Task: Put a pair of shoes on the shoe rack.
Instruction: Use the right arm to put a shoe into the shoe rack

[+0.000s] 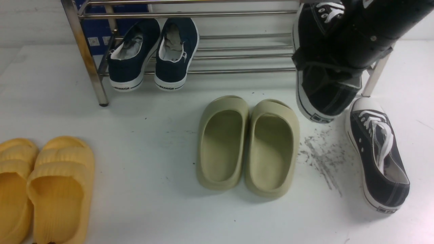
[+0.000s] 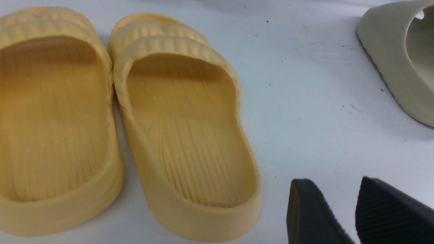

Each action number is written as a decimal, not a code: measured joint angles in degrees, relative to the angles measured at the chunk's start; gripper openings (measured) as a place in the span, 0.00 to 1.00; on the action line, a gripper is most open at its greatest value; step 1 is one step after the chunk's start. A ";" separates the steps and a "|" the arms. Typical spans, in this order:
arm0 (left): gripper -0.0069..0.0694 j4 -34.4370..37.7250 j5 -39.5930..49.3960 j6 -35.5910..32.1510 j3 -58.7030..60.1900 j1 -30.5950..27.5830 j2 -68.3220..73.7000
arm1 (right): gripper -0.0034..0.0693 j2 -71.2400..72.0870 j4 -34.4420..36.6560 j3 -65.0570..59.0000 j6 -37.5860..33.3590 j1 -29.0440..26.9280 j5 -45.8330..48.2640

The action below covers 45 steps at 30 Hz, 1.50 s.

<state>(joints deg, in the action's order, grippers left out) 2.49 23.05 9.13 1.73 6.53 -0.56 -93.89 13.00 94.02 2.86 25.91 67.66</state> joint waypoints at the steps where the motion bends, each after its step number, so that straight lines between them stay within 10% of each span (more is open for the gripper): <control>1: 0.39 0.00 0.00 0.00 0.00 0.00 0.00 | 0.08 0.57 0.13 -1.95 0.00 0.62 -0.53; 18: 0.40 0.00 0.00 0.00 0.00 0.00 0.00 | 0.08 -9.35 0.16 -5.80 -3.16 -0.52 -9.57; 45: 0.40 0.00 0.00 0.00 0.00 0.00 0.00 | 0.08 -35.80 3.22 33.84 -6.35 -8.56 -0.70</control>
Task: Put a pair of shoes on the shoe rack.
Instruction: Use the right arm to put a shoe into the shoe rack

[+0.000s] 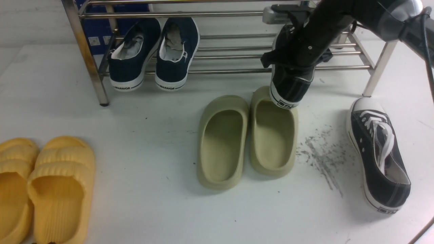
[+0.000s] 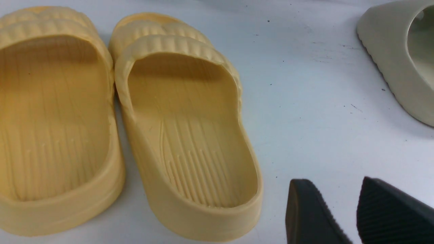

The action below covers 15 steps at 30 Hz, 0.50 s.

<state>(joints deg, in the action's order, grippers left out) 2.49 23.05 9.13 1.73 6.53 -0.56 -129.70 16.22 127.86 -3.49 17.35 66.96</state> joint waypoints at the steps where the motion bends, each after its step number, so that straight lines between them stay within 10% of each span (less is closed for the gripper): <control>1: 0.40 0.00 0.00 0.00 0.00 0.00 0.00 | 0.08 0.00 -0.02 0.03 -0.21 0.00 0.15; 15: 0.40 0.00 0.00 0.00 0.00 0.00 0.00 | 0.08 4.12 3.27 -2.90 -2.04 -0.18 3.97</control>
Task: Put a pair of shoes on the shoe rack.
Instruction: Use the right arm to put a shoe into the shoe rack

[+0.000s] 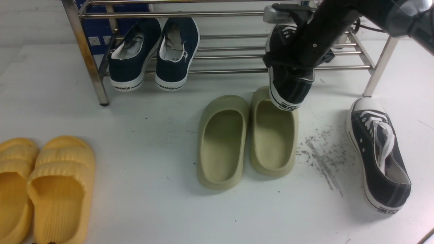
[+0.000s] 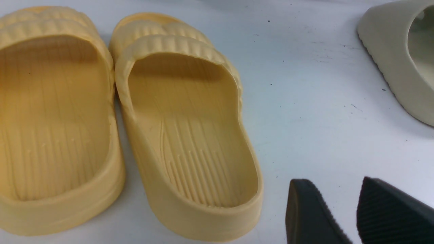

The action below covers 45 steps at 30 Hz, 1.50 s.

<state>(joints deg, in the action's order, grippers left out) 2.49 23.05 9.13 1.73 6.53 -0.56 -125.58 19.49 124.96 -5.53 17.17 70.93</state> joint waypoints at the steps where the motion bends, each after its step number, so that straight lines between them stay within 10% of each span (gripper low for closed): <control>1: 0.40 0.00 0.00 0.00 0.00 0.00 0.00 | 0.08 0.85 -0.07 -0.69 -0.06 0.00 0.24; 15: 0.40 0.00 0.00 0.00 0.00 0.00 0.00 | 0.08 0.10 -8.58 -2.38 -4.80 -2.96 -4.28; 45: 0.40 0.00 0.00 0.00 0.00 0.00 0.00 | 0.08 -2.47 2.71 -1.22 -12.13 -2.86 -4.74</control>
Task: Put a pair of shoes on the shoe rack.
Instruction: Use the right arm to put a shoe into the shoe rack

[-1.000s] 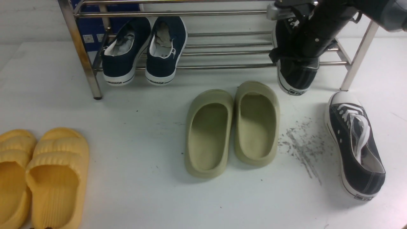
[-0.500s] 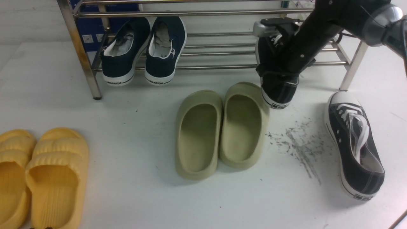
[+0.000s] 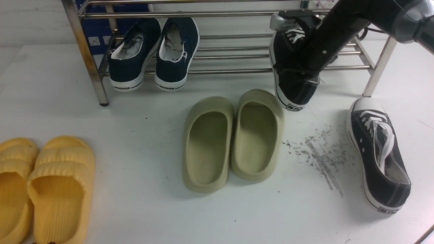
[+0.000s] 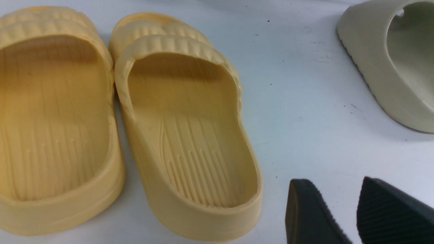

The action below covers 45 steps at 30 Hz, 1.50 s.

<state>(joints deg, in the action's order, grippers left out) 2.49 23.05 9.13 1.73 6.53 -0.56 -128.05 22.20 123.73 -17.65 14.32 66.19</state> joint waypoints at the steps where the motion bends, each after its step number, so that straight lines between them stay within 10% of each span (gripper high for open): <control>1: 0.40 0.00 0.00 0.00 0.00 0.00 0.00 | 0.08 0.00 0.00 0.32 -0.71 0.00 -1.09; 18: 0.40 0.00 0.00 0.00 0.00 0.00 0.00 | 0.11 -3.36 -4.33 0.89 -1.94 0.00 -12.22; 33: 0.40 0.00 0.00 0.00 0.00 0.00 0.00 | 0.53 0.70 -2.98 1.19 -1.40 0.01 -8.45; 40: 0.40 0.00 0.00 0.00 0.00 0.00 0.00 | 0.50 9.87 -1.54 -3.33 2.36 0.01 -5.56; 45: 0.40 0.00 0.00 0.00 0.00 0.00 0.00 | 0.27 14.37 -5.28 -11.64 6.44 0.01 -3.69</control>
<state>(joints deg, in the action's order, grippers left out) 2.49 23.05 9.13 1.73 6.53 -0.56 -113.68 16.92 112.09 -11.21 14.32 62.50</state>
